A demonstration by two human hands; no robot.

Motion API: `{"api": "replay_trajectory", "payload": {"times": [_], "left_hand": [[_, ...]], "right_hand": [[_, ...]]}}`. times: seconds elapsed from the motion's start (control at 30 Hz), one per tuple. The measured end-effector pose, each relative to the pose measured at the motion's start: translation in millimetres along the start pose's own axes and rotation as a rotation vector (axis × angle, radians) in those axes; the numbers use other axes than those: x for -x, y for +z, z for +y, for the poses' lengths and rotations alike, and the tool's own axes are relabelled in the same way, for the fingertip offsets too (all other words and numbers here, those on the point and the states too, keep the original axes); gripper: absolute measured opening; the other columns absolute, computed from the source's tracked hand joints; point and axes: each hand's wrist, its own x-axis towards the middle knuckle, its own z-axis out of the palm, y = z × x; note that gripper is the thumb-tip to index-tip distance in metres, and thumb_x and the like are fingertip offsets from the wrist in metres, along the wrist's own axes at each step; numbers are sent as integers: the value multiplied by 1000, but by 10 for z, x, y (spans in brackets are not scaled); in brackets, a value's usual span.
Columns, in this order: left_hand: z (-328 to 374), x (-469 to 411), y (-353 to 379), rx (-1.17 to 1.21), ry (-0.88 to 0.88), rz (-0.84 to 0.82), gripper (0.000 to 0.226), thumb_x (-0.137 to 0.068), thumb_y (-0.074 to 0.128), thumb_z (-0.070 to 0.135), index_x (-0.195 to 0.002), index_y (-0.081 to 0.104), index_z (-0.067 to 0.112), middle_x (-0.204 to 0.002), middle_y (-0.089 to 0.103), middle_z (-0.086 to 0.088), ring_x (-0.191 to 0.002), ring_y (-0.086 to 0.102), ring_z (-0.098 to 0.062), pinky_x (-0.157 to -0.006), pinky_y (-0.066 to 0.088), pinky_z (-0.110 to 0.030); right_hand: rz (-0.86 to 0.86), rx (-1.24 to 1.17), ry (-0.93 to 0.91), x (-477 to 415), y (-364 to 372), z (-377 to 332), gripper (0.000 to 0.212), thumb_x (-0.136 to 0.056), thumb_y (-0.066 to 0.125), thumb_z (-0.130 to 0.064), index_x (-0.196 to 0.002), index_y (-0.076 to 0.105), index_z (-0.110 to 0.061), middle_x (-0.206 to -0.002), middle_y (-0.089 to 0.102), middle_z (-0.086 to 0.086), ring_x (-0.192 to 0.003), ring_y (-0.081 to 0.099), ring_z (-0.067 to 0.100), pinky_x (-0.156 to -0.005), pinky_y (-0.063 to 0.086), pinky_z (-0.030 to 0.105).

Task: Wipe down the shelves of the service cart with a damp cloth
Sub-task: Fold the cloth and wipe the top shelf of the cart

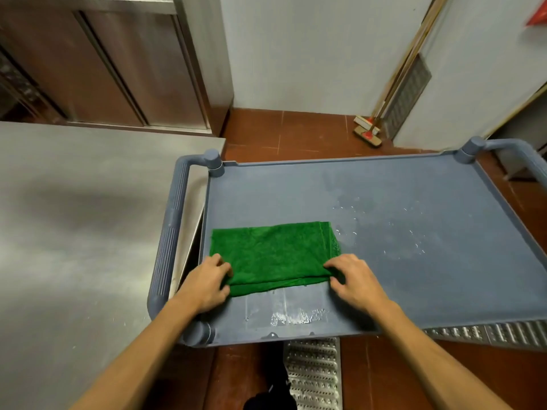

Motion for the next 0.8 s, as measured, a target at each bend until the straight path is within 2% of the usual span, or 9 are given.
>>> {"api": "replay_trajectory", "payload": {"times": [0.13, 0.2, 0.27, 0.33, 0.4, 0.5, 0.67, 0.8], "left_hand": [[158, -22, 112, -73, -43, -7, 72, -76, 61, 53, -136, 41, 19, -116, 44, -10, -108, 46, -28, -82, 53, -40], [202, -24, 134, -78, -56, -11, 84, -71, 61, 64, -139, 37, 21, -116, 42, -11, -109, 44, -29, -83, 53, -40], [228, -25, 150, -97, -63, -16, 88, -72, 64, 67, -142, 37, 21, -119, 41, -12, -113, 43, -30, -84, 52, -41], [244, -22, 172, -102, -85, -11, 76, -82, 66, 58, -143, 40, 20, -124, 43, -13, -116, 45, -31, -83, 51, -42], [270, -12, 193, -106, -100, 44, 54, -91, 64, 42, -137, 50, 18, -121, 47, -15, -112, 49, -34, -77, 53, -43], [350, 7, 194, -124, -106, 84, 31, -95, 58, 24, -124, 62, 14, -113, 51, -16, -102, 54, -36, -65, 54, -44], [417, 133, 188, -126, -106, 52, 34, -102, 46, 26, -133, 57, 18, -119, 46, -13, -108, 50, -32, -75, 51, -44], [511, 299, 276, -132, -127, 46, 34, -103, 43, 28, -132, 58, 20, -118, 46, -10, -108, 49, -30, -75, 51, -43]], "right_hand": [[2, 107, -87, 21, 164, -54, 63, -70, 70, -14, -131, 57, -14, -136, 54, 9, -130, 46, 30, -105, 43, 47], [-15, 140, -108, -20, 230, -126, 63, -70, 71, -8, -132, 58, -11, -139, 53, 12, -131, 47, 34, -105, 45, 49], [-6, 142, -86, -79, 263, -190, 55, -72, 70, -3, -126, 63, -10, -133, 59, 13, -122, 55, 36, -95, 52, 48], [11, 142, -47, -124, 264, -242, 47, -76, 68, -1, -122, 66, -11, -127, 62, 12, -115, 58, 36, -86, 54, 44], [18, 143, -30, -136, 242, -283, 42, -83, 64, -2, -123, 66, -13, -127, 62, 10, -113, 57, 35, -81, 54, 43], [0, 137, -5, -110, 209, -303, 40, -91, 56, -4, -129, 63, -16, -134, 58, 6, -118, 51, 31, -82, 54, 43], [-12, 107, 11, 38, 216, -305, 39, -93, 53, -7, -130, 63, -18, -137, 57, 5, -122, 50, 29, -85, 53, 41], [-18, 99, 13, 188, 209, -303, 39, -93, 53, -6, -128, 66, -19, -136, 59, 4, -122, 51, 29, -88, 50, 40]]}}
